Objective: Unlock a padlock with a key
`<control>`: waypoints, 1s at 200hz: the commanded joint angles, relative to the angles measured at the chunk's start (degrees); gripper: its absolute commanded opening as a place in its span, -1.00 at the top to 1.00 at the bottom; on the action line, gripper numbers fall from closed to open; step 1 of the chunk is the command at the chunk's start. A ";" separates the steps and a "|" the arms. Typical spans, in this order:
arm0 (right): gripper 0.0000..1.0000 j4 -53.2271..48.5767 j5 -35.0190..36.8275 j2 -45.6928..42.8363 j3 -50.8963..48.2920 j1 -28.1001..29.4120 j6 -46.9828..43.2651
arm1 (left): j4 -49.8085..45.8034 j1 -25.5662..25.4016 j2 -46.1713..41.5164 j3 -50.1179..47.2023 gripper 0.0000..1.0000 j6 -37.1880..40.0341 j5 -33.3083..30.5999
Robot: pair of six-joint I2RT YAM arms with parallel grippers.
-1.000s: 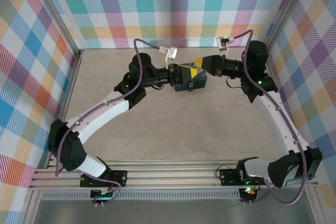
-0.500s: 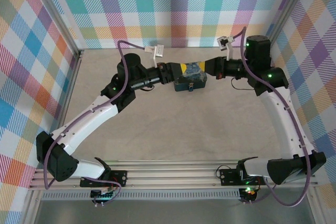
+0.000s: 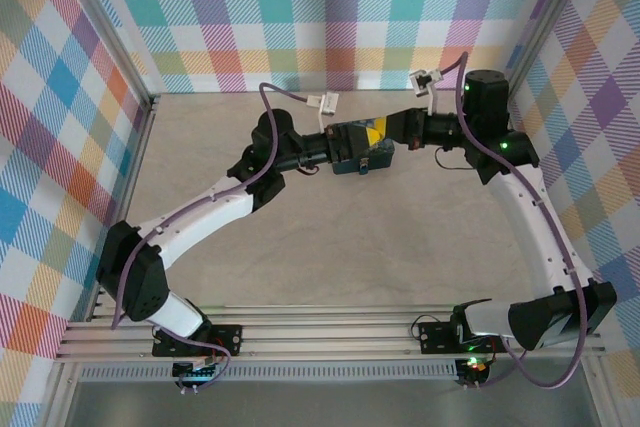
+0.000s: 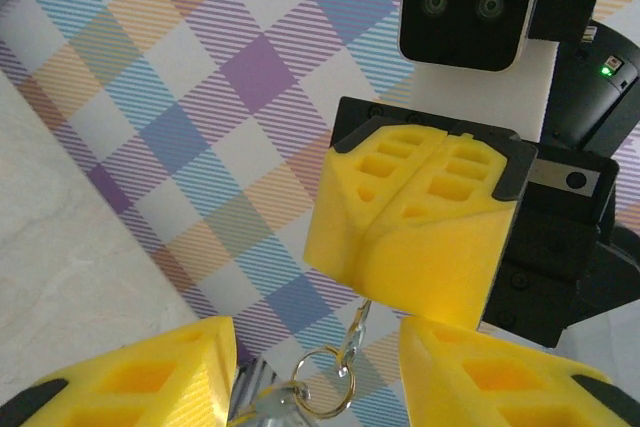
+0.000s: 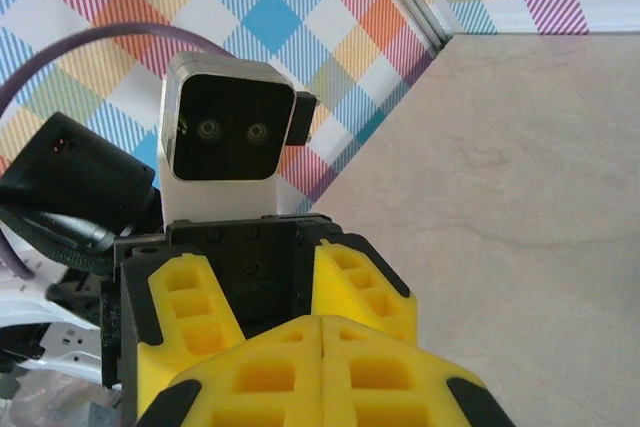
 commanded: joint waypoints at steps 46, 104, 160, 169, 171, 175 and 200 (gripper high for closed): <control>1.00 6.66 0.16 -0.47 -2.60 0.26 4.45 | 7.42 -0.61 1.04 -0.29 0.31 -2.75 2.29; 1.00 7.87 1.71 -1.41 -3.59 -0.02 5.56 | 6.75 -0.55 0.03 -1.87 0.37 -2.47 0.62; 1.00 8.35 1.73 -2.34 -4.16 -0.53 6.55 | 5.43 -0.20 -1.03 -2.80 0.38 -2.04 0.10; 1.00 8.83 1.65 -2.43 -4.42 -0.58 6.95 | 5.06 -0.14 -0.93 -2.67 0.42 -1.89 0.27; 1.00 8.87 1.62 -2.43 -4.47 -0.54 6.98 | 5.09 -0.17 -0.96 -2.66 0.42 -1.90 0.27; 1.00 9.15 1.52 -2.48 -4.53 -0.53 7.24 | 5.10 -0.18 -0.99 -2.66 0.43 -2.01 0.31; 1.00 10.13 0.82 -2.38 -5.06 -0.53 8.15 | 5.27 -0.15 -1.19 -2.84 0.46 -1.90 0.19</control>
